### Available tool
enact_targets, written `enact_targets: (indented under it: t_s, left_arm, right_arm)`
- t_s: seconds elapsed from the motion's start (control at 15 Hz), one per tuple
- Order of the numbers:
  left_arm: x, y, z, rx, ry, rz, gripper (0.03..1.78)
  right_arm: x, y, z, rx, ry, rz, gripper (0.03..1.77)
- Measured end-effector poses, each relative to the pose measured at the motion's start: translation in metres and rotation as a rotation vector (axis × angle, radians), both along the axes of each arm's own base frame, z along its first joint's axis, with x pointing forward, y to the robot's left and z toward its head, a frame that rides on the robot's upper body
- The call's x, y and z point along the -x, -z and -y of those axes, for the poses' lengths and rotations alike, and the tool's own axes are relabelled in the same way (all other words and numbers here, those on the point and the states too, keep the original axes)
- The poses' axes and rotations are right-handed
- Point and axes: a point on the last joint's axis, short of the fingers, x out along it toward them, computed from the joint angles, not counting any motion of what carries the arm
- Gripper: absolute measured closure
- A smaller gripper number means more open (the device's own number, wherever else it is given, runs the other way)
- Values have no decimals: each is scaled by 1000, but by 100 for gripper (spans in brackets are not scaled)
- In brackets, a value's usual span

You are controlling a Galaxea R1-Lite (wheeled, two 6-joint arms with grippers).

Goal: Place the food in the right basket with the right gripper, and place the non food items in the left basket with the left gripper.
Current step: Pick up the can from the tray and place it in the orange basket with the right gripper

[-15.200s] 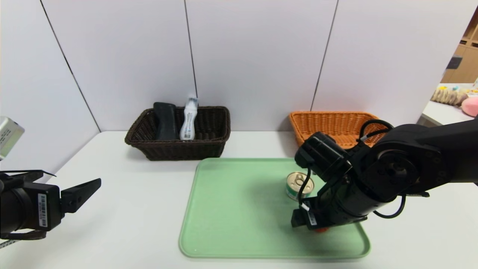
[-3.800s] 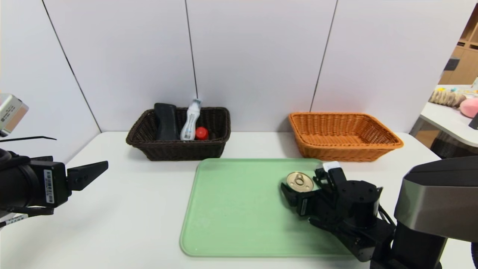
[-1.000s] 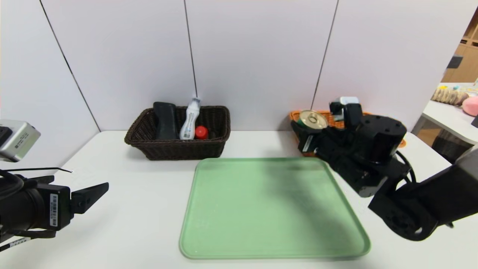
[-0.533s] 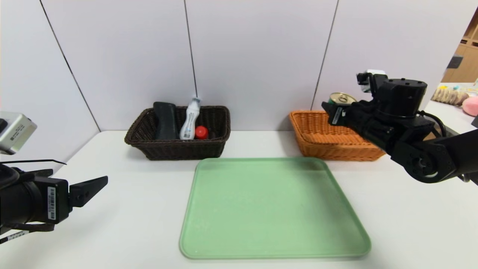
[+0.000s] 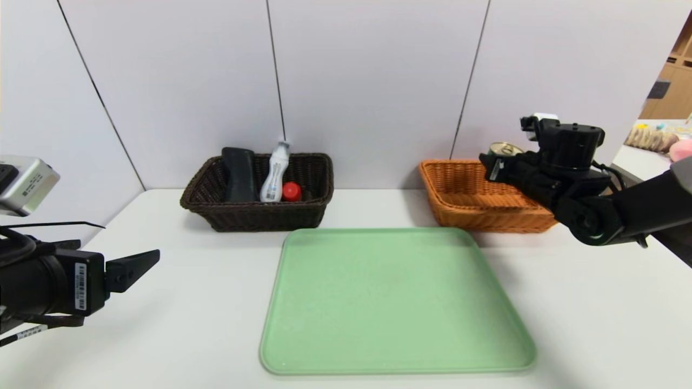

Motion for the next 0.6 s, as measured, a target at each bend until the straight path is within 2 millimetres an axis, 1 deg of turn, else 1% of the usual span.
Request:
enact_targets:
  t_s: [0.13,0.6]
  left_arm:
    - [-1,-1,0,0,0,0,12]
    - [-4,0,2,-2,3,-6,12]
  right_arm:
    - [-4,7,4,1,6,-13,78]
    - [-12,15,11,2,23,-23,78]
